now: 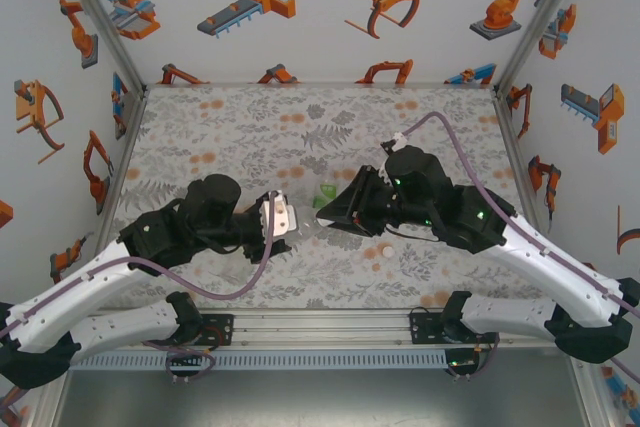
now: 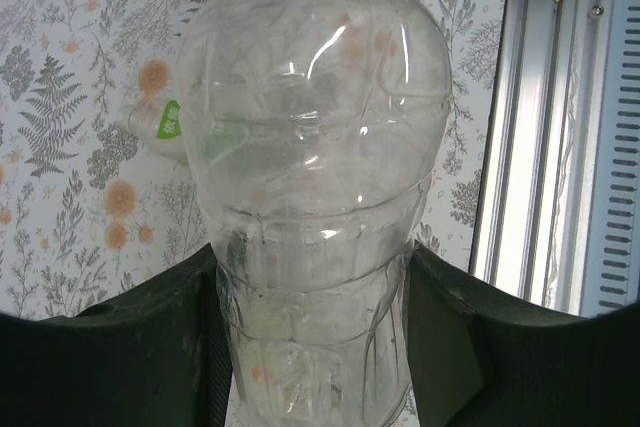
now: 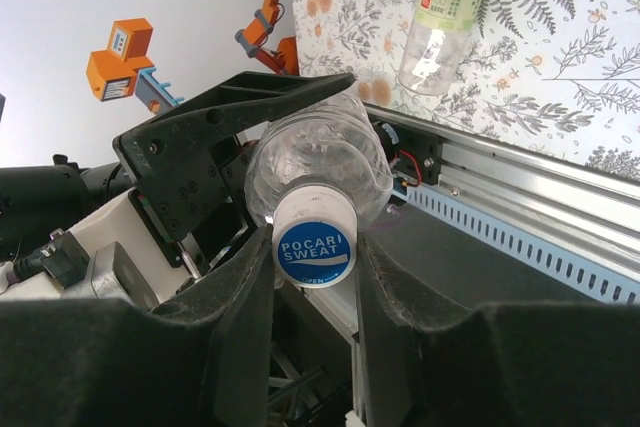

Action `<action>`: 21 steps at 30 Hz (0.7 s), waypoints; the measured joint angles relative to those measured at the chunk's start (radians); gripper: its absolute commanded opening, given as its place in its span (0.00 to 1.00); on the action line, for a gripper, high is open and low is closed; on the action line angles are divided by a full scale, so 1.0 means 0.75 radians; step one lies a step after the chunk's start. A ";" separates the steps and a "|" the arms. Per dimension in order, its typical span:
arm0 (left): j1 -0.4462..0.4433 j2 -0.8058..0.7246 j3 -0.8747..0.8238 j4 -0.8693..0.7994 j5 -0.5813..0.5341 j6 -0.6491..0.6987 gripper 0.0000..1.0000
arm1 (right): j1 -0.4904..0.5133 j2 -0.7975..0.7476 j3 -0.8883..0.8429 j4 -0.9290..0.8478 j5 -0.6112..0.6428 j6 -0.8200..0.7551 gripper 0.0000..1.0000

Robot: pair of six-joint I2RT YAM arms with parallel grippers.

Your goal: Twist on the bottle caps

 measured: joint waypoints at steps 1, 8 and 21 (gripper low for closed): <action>0.000 -0.002 -0.004 0.007 0.001 0.003 0.94 | -0.001 0.003 0.007 -0.008 0.003 -0.013 0.19; 0.000 -0.061 -0.005 0.044 -0.015 -0.013 0.97 | -0.117 0.071 0.094 -0.178 0.056 -0.208 0.19; 0.091 -0.077 -0.005 -0.022 -0.293 -0.372 0.89 | -0.674 0.516 0.458 -0.498 0.114 -0.896 0.19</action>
